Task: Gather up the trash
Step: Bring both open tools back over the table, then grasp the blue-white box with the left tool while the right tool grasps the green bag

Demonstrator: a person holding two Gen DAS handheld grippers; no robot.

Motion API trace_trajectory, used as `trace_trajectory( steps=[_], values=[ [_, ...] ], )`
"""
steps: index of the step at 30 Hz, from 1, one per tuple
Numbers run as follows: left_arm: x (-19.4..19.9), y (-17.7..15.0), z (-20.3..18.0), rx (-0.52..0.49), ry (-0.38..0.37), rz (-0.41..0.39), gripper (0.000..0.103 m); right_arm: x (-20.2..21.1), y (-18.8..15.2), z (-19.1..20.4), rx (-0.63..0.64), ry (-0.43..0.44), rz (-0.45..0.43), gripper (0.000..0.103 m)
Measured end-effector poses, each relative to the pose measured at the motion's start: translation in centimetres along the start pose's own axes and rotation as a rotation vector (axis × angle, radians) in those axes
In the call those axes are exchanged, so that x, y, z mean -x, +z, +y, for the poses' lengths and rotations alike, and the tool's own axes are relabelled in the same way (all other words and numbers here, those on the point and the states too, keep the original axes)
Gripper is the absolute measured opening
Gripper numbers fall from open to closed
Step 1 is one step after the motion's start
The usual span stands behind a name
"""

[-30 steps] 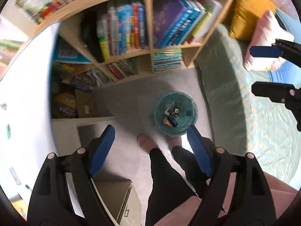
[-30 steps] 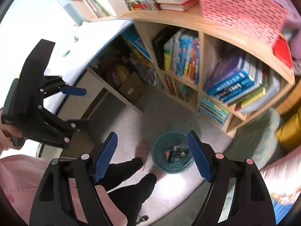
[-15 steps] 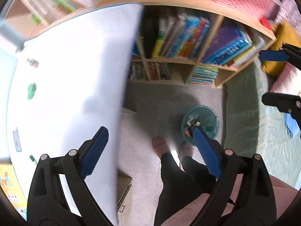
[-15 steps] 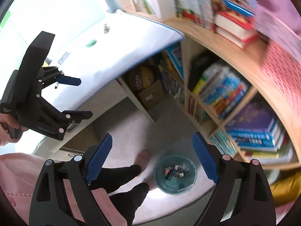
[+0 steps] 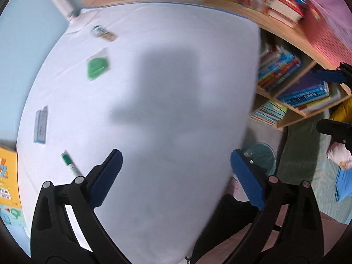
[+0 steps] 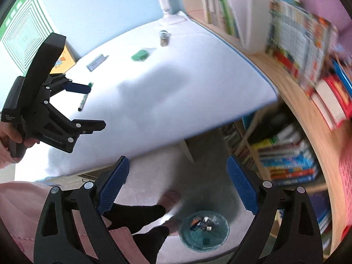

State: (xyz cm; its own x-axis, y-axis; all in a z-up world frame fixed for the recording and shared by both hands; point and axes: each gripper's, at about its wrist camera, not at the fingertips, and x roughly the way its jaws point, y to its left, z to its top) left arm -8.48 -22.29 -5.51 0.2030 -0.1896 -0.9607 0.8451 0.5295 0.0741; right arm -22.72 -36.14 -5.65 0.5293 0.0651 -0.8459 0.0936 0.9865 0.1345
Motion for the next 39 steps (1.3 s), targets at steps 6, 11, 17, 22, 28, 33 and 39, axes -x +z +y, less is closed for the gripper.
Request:
trace_trajectory(
  steps=[6, 11, 17, 22, 28, 33, 39],
  values=[
    [-0.1, -0.3, 4.4, 0.07, 0.019, -0.006, 0.096, -2.0, 3.7, 2.7, 0.079, 0.028, 0.01, 0.089],
    [-0.2, -0.8, 9.0, 0.126, 0.045, -0.001, 0.096, -4.1, 6.6, 4.9, 0.143, 0.044, 0.027, 0.089],
    [-0.8, -1.3, 13.7, 0.186, 0.07, 0.012, 0.096, -6.7, 10.3, 7.5, 0.204, 0.069, 0.049, 0.089],
    [-1.4, -1.5, 17.6, 0.245, 0.081, 0.024, 0.096, -9.1, 13.1, 8.9, 0.238, 0.087, 0.074, 0.089],
    [-2.0, -1.4, 22.0, 0.296, 0.098, 0.031, 0.096, -12.0, 16.1, 10.1, 0.248, 0.104, 0.101, 0.089],
    [-2.7, -1.0, 25.1, 0.327, 0.113, 0.031, 0.096, -14.4, 18.7, 11.4, 0.256, 0.116, 0.119, 0.089],
    [-4.0, -0.5, 28.0, 0.351, 0.117, 0.044, 0.096, -16.9, 21.2, 12.5, 0.268, 0.118, 0.141, 0.089]
  ],
)
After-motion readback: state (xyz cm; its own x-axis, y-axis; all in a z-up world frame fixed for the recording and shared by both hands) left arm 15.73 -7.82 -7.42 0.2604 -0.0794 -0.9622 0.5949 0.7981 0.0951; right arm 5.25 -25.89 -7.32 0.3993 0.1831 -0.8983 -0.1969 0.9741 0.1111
